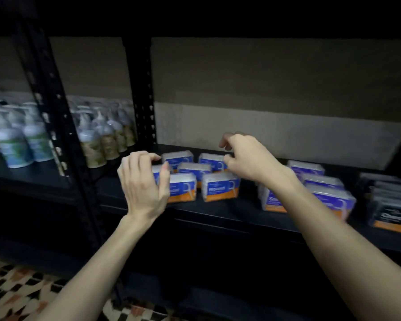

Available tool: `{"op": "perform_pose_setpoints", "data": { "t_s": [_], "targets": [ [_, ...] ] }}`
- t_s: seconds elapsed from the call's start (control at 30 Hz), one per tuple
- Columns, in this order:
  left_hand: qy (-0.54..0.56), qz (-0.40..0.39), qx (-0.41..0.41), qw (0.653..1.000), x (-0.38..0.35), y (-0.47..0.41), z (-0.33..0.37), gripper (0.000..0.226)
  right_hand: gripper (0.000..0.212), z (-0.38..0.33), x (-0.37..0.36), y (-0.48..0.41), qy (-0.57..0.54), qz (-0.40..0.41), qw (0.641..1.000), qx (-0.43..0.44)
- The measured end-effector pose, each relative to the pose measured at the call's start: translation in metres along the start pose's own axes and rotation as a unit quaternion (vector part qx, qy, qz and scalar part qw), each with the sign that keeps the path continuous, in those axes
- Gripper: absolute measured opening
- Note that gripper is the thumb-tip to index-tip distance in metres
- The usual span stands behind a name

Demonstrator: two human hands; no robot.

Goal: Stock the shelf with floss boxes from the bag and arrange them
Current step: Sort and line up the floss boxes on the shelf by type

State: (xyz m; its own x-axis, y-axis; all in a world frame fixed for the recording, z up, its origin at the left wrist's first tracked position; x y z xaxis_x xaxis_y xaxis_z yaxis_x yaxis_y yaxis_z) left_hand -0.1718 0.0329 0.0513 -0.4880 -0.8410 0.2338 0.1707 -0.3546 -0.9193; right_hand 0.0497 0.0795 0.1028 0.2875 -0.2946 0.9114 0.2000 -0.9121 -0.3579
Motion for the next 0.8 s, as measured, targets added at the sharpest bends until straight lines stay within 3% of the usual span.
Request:
{"op": "perform_pose_setpoints", "data": {
  "t_s": [0.1,0.2,0.37,0.5,0.63,0.8],
  "targets": [
    [0.017,-0.018,0.038,0.999,0.005,0.002,-0.038,0.032,0.027,-0.025,-0.029,-0.035,-0.011,-0.039,0.999,0.029],
    [0.052,-0.064,0.125,0.989,-0.006,-0.011,-0.084,0.031,0.029,-0.046,-0.055,-0.074,-0.013,-0.072,0.996,0.043],
    [-0.053,-0.271,0.228,0.934,-0.052,-0.022,-0.153,0.028,0.036,-0.054,-0.087,-0.116,-0.016,-0.1,0.994,0.05],
    [-0.102,-0.41,0.205,0.883,-0.079,-0.005,-0.17,0.037,0.045,-0.062,-0.104,-0.132,0.0,-0.127,0.989,0.08],
    [-0.145,-0.454,0.156,0.865,-0.1,0.0,-0.177,0.041,0.047,-0.067,-0.122,-0.142,0.036,-0.191,0.976,0.093],
    [-0.154,-0.476,0.12,0.857,-0.111,0.001,-0.176,0.046,0.042,-0.078,-0.126,-0.17,0.042,-0.148,0.984,0.093]
  ]
}}
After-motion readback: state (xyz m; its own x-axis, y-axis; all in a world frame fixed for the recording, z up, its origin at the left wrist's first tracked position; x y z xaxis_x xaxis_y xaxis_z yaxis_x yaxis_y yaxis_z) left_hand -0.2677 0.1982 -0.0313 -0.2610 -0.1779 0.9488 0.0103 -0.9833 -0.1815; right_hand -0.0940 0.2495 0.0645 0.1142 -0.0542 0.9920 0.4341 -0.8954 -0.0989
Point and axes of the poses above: each hand's wrist, its own y-axis away from the middle knuckle, its own x-axis out of the back of the hand, z = x × y, the point moved 8 cm from there along -y, towards the middle knuckle, and after that the axes turned 1 degree about x, right-handed, at the moved point
